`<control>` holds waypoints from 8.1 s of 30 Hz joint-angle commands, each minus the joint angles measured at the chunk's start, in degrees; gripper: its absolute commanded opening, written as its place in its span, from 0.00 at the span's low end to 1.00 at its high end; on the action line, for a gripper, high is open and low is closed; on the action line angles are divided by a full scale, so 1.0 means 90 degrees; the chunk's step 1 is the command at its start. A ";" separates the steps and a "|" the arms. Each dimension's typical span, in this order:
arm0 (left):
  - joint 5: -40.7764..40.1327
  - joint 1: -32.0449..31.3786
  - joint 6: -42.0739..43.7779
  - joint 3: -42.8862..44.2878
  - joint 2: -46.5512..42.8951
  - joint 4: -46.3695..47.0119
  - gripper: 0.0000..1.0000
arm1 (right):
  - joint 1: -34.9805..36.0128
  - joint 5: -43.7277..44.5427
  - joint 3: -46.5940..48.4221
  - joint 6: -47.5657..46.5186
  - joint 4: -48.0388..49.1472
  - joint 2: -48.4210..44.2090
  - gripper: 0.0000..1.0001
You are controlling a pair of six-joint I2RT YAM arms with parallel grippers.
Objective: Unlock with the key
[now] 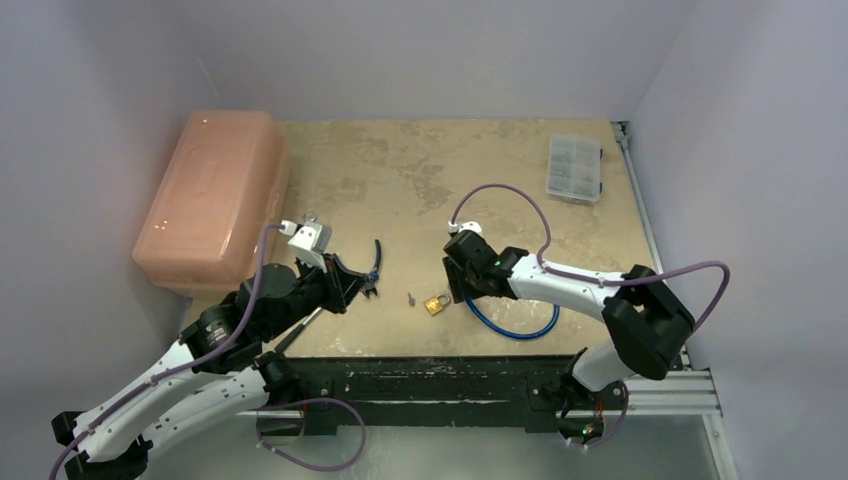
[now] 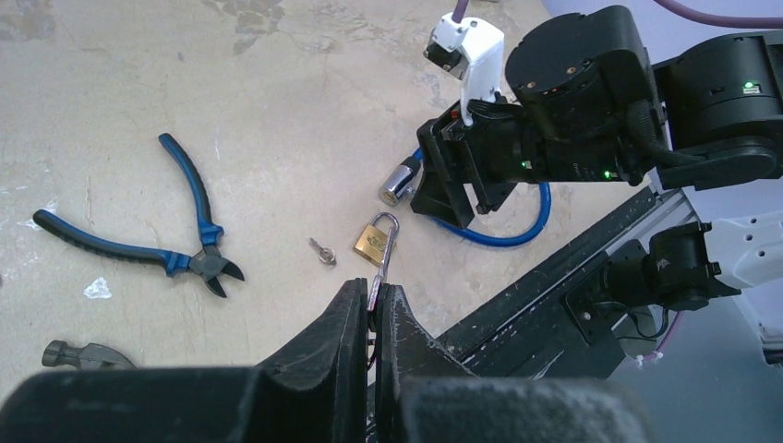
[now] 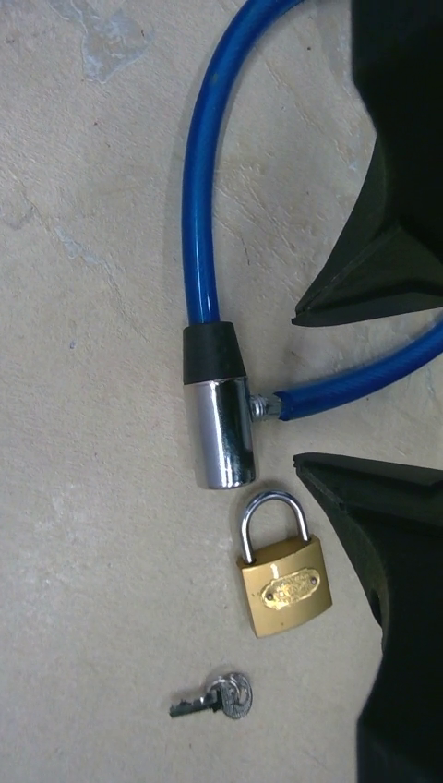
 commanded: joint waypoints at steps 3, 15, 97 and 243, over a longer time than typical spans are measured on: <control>0.0062 -0.0009 0.0167 0.0137 0.0041 0.0186 0.00 | 0.0048 0.0314 0.0030 -0.0121 0.0238 0.0247 0.55; 0.0082 -0.0010 0.0178 0.0137 0.0003 0.0200 0.00 | 0.0204 0.0436 0.0156 -0.0180 0.0275 0.0798 0.35; 0.1715 -0.0019 -0.1676 -0.1664 0.3010 0.5657 0.00 | 0.0264 -0.1042 -0.1362 0.1714 0.1507 -0.3187 0.00; 0.1756 -0.0023 -0.1818 -0.0923 0.3466 0.3839 0.00 | 0.0635 -0.0514 -0.1498 0.1300 0.1625 -0.2959 0.00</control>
